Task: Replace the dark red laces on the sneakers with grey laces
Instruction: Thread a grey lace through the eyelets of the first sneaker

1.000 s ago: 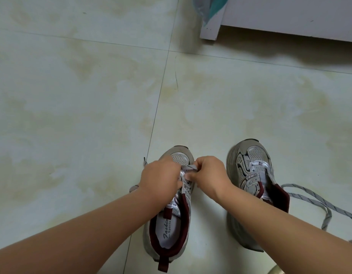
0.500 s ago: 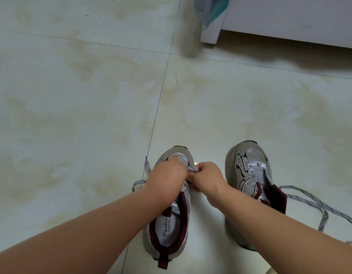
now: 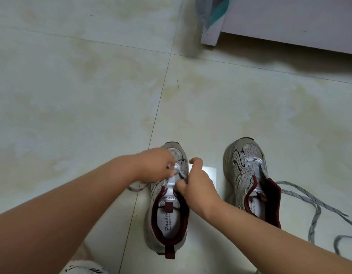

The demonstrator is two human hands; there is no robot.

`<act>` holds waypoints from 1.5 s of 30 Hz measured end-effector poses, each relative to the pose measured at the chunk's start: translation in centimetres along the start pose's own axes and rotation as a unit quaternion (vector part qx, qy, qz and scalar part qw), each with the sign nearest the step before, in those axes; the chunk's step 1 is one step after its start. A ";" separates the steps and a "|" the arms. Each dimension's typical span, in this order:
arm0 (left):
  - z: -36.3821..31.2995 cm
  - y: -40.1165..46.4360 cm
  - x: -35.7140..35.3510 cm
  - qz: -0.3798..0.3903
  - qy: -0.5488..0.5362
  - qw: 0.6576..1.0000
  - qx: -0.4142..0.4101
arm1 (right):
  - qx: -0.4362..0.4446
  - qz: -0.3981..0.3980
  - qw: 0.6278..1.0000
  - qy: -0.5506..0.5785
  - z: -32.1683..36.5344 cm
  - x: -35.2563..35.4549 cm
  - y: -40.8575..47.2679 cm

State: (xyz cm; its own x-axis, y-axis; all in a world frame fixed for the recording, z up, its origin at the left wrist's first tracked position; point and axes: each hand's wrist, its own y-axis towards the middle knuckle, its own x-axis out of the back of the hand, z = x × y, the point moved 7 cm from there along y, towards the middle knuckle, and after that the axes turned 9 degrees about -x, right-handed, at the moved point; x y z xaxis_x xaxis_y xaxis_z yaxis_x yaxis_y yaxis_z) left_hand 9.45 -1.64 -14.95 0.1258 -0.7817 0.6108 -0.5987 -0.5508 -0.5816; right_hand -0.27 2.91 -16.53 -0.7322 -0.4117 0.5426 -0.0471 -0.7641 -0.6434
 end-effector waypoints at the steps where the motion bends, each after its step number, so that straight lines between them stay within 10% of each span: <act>1: -0.1 -1.2 0.5 0.005 -0.085 0.996 -0.006 | 0.010 -0.014 1.000 -0.016 0.0 0.3 -0.1; 6: -1.4 -5.7 1.7 -0.027 -0.369 0.927 -0.056 | 0.111 -0.063 0.980 -0.152 1.1 0.7 -1.3; 14: 0.1 -4.0 -3.4 -0.127 -0.085 0.988 0.031 | 0.089 -0.016 0.995 -0.032 2.0 0.4 -0.4; 22: 0.4 -4.9 -5.7 -0.226 -0.146 0.954 0.133 | 0.014 -0.003 0.980 0.198 2.9 3.7 -0.9; 28: 0.6 -4.9 -4.2 -0.266 0.100 0.946 0.155 | 0.031 0.016 0.991 0.133 3.9 3.9 -1.4; 45: 0.6 -4.7 -4.2 -0.260 -0.033 0.957 0.121 | 0.112 -0.115 0.951 0.265 8.1 16.0 -5.1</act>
State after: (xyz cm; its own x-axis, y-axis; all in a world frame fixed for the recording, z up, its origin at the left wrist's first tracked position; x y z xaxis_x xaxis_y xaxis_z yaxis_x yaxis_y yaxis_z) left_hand 12.22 4.01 -15.15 0.4110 -0.3954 0.8214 -0.2413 -0.9161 -0.3203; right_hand -6.21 -3.85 -0.21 -0.9623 0.0422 0.2686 -0.1451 -0.9151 -0.3762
